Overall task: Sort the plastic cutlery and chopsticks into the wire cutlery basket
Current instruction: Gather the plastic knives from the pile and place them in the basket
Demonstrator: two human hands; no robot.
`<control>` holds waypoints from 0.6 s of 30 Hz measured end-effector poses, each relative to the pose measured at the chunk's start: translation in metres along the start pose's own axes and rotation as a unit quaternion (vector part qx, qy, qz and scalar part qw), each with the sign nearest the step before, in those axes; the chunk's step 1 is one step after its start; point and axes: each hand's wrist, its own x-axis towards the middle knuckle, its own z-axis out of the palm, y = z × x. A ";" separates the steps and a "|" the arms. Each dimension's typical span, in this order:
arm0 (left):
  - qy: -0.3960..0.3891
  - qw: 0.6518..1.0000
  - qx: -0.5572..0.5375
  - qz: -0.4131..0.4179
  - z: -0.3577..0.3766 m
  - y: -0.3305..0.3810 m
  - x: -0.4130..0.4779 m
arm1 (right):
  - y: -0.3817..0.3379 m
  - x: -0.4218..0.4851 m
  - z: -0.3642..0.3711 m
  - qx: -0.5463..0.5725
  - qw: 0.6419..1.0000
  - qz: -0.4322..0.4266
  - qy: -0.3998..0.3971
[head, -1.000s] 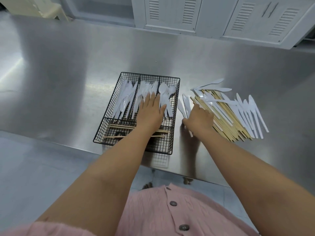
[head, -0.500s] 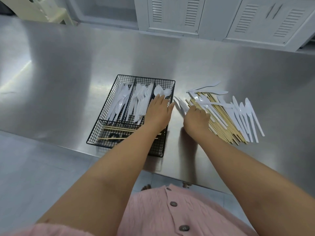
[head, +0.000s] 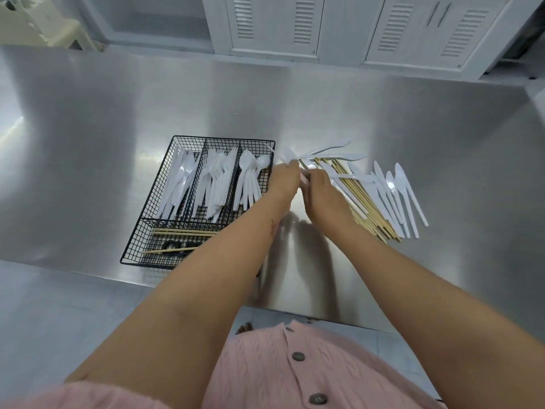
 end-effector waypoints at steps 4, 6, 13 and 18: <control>0.018 0.991 -0.102 -0.081 0.006 0.007 -0.004 | 0.015 0.006 -0.005 0.136 0.985 0.076 0.077; 0.021 0.986 -0.126 -0.106 0.005 0.006 -0.005 | 0.030 0.015 -0.007 0.124 0.979 0.129 0.098; 0.008 0.970 -0.193 -0.146 0.004 0.009 -0.002 | 0.071 0.031 -0.003 -0.114 0.984 0.133 0.017; -0.028 0.979 -0.143 -0.145 -0.001 0.001 0.006 | 0.075 0.040 0.005 -0.174 0.981 0.086 0.015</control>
